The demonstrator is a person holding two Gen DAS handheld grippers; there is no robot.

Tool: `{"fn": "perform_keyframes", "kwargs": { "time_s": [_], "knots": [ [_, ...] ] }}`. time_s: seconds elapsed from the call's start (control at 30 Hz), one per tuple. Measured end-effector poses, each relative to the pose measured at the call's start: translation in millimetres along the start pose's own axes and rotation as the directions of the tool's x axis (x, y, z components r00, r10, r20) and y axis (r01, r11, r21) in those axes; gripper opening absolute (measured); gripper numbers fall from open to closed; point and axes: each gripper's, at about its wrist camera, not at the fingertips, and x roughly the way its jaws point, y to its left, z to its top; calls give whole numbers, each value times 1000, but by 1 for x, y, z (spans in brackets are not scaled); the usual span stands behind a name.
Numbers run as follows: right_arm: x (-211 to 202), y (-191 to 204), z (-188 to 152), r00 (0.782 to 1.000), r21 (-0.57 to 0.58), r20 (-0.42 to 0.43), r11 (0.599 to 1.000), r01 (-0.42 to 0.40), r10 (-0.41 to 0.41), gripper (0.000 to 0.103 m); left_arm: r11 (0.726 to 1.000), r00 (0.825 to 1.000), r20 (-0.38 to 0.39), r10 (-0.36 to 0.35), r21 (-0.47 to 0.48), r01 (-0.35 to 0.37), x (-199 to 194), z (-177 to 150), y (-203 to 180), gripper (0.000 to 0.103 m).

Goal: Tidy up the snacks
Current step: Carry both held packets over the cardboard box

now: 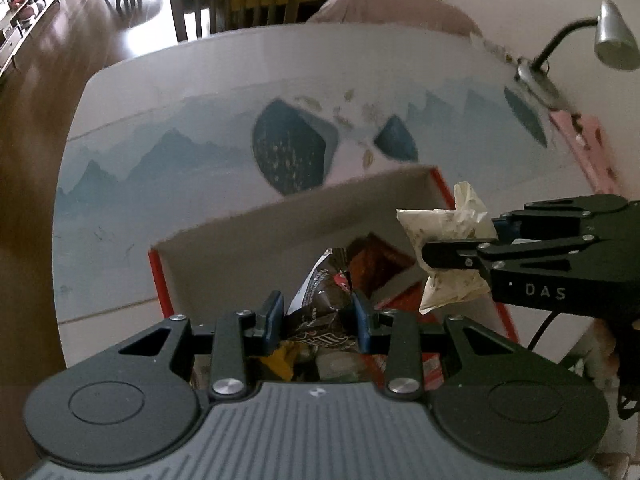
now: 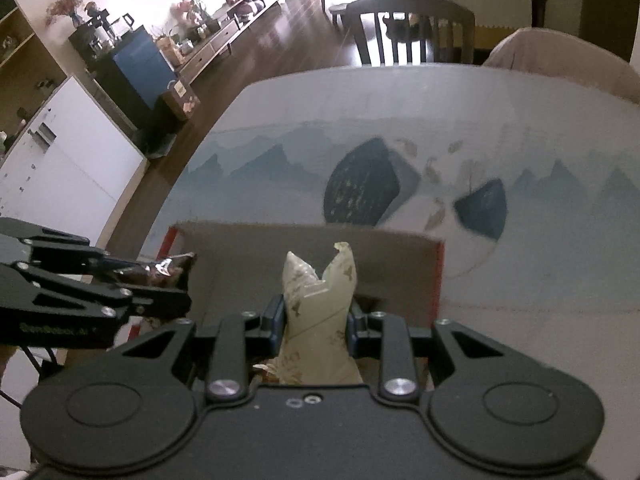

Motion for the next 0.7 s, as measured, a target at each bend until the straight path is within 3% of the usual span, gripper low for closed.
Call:
{"fn": "perform_keyframes", "kwargs": {
  "time_s": [0.27,0.7],
  "knots": [
    [16,10,-30,998,6,-53,1000,-23,23,28,1000,998,-68,12,14,-11,32,-26,-3,35],
    [27,14,-51,996,27,-84,999,-38,40,28,999,985,-167,34,21,-31,71,-47,-8,36]
  ]
}}
